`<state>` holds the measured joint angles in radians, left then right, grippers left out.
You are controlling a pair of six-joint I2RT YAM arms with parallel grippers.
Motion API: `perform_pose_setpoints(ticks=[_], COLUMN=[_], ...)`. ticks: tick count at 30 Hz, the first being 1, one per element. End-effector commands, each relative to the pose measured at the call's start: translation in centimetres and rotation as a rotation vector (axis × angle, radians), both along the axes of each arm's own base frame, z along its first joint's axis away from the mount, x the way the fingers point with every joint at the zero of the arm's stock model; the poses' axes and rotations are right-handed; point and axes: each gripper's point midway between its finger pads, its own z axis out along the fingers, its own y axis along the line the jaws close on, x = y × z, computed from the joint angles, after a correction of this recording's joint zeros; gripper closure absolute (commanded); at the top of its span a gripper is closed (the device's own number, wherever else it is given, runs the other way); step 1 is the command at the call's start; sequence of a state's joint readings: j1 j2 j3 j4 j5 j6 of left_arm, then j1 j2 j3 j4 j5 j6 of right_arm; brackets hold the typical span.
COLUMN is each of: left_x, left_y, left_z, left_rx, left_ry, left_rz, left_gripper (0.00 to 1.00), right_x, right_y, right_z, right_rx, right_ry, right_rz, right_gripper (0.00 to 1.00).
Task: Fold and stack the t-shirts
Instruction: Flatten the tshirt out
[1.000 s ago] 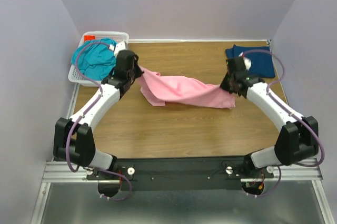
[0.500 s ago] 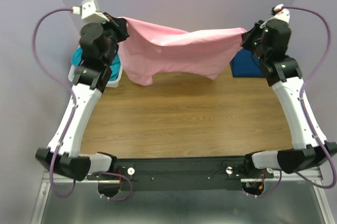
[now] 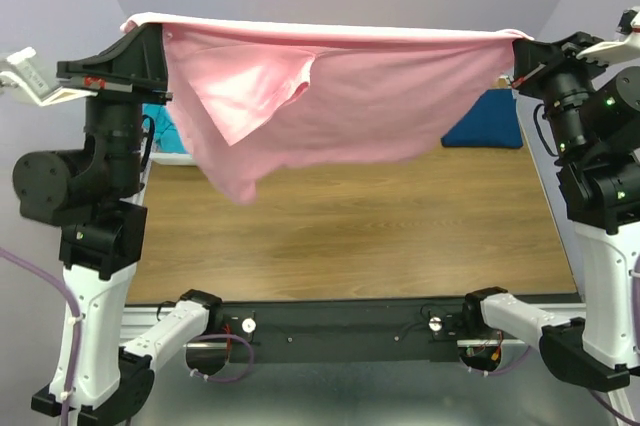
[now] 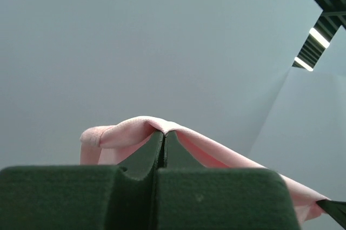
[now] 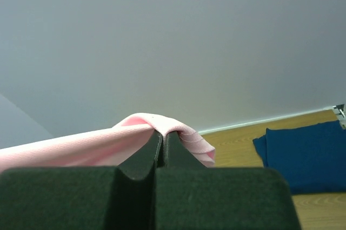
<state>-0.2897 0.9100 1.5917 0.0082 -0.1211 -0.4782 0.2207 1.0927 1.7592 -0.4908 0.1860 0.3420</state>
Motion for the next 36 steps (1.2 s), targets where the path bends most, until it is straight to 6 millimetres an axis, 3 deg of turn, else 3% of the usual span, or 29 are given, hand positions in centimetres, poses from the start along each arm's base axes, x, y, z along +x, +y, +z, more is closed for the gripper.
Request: perform_pose_setpoints(ticks=[1, 3, 4, 6, 7, 9, 10, 11, 12, 13, 14, 15, 16, 17, 18, 19, 20, 23, 24, 26, 27, 28, 29, 30, 31, 32, 33, 35, 36], left_x=[5.0, 6.6, 8.7, 10.7, 13.6, 15.7, 18.9, 19.6, 20.7, 24.0, 24.0, 24.8, 27.2, 26.7, 27.6, 27.4, 27.7, 25.9, 25.3, 24.4, 24.5, 22.8, 22.6, 21.9, 20.3, 19.6, 19.1, 17.4, 17.0], left_y=[-1.1, -1.3, -1.7, -1.8, -2.5, -2.8, -3.4, -3.5, -3.8, -4.2, -4.2, -4.2, -4.9, -4.7, -4.9, -5.0, -5.2, -5.0, -4.6, -4.2, -4.1, -3.5, -3.3, -3.1, -2.7, -2.8, -2.9, -2.8, -2.8], left_z=[-2.5, -3.0, -4.1, -4.3, -6.0, -6.1, -8.0, -7.1, -7.3, -10.1, -7.9, -7.8, -10.6, -8.4, -9.6, -9.4, -10.4, -10.4, -12.3, -14.2, -18.1, -17.8, -21.7, -23.2, -23.0, -24.6, -29.1, -31.5, -34.1], left_rx=[0.048, 0.048, 0.060, 0.071, 0.092, 0.107, 0.142, 0.143, 0.157, 0.192, 0.193, 0.202, 0.232, 0.234, 0.244, 0.246, 0.250, 0.253, 0.249, 0.249, 0.257, 0.257, 0.260, 0.251, 0.234, 0.214, 0.227, 0.211, 0.207], left_ry=[0.101, 0.127, 0.166, 0.189, 0.242, 0.264, 0.315, 0.302, 0.311, 0.384, 0.345, 0.357, 0.439, 0.396, 0.432, 0.428, 0.449, 0.421, 0.457, 0.489, 0.570, 0.556, 0.634, 0.662, 0.647, 0.676, 0.761, 0.812, 0.865], left_rz=[0.027, 0.038, 0.055, 0.074, 0.080, 0.075, 0.053, 0.034, 0.017, -0.020, -0.030, -0.040, -0.070, -0.067, -0.074, -0.083, -0.093, -0.095, -0.081, -0.065, -0.070, -0.048, -0.047, -0.042, -0.029, -0.044, -0.058, -0.068, -0.074], left_gripper=[1.00, 1.00, 1.00, 1.00, 1.00, 1.00, 1.00, 1.00, 1.00, 1.00, 1.00, 1.00, 1.00, 1.00, 1.00, 1.00, 1.00, 1.00, 1.00, 1.00, 1.00, 1.00, 1.00, 1.00, 1.00, 1.00, 1.00, 1.00, 1.00], right_x=[2.5, 3.6, 5.3, 7.7, 8.5, 10.1, 11.0, 13.1, 14.0, 14.5, 16.1, 16.7, 16.8, 17.3, 17.4, 17.2, 17.3, 16.1, 15.4, 14.4, 14.1, 12.8, 12.3, 11.5, 10.7, 9.1, 8.3, 6.2, 5.7], right_y=[-0.3, -1.1, -1.0, -1.7, -1.8, -2.1, -2.1, -2.0, -2.1, -2.3, -2.6, -2.7, -2.9, -3.2, -3.1, -3.2, -3.1, -2.7, -2.9, -3.1, -3.0, -3.2, -3.0, -3.1, -3.0, -3.1, -2.4, -2.2, -2.2], right_z=[-2.3, -2.6, -3.8, -5.2, -5.6, -6.0, -6.3, -7.9, -8.2, -7.3, -8.4, -8.1, -6.8, -7.0, -6.9, -6.7, -7.8, -9.1, -11.1, -13.1, -15.6, -15.6, -16.5, -19.2, -20.4, -20.2, -21.6, -24.7, -25.6], right_rx=[-0.060, -0.074, -0.090, -0.121, -0.133, -0.155, -0.166, -0.194, -0.202, -0.202, -0.217, -0.217, -0.212, -0.221, -0.221, -0.221, -0.230, -0.251, -0.263, -0.272, -0.272, -0.264, -0.239, -0.236, -0.212, -0.180, -0.146, -0.146, -0.146], right_ry=[0.088, 0.105, 0.143, 0.191, 0.203, 0.217, 0.228, 0.267, 0.275, 0.257, 0.280, 0.274, 0.245, 0.248, 0.246, 0.241, 0.264, 0.291, 0.335, 0.377, 0.430, 0.426, 0.444, 0.502, 0.530, 0.517, 0.539, 0.598, 0.615], right_rz=[-0.039, -0.092, -0.110, -0.172, -0.187, -0.216, -0.221, -0.218, -0.219, -0.222, -0.225, -0.216, -0.217, -0.216, -0.208, -0.207, -0.196, -0.161, -0.160, -0.155, -0.144, -0.149, -0.144, -0.138, -0.139, -0.142, -0.108, -0.083, -0.078], right_gripper=[0.99, 0.99, 0.99, 0.99, 0.99, 0.99, 0.99, 0.99, 0.99, 0.99, 0.99, 0.99, 0.99, 0.99, 0.99, 0.99, 0.99, 0.99, 0.99, 0.99, 0.99, 0.99, 0.99, 0.99, 0.99, 0.99, 0.99, 0.99, 0.98])
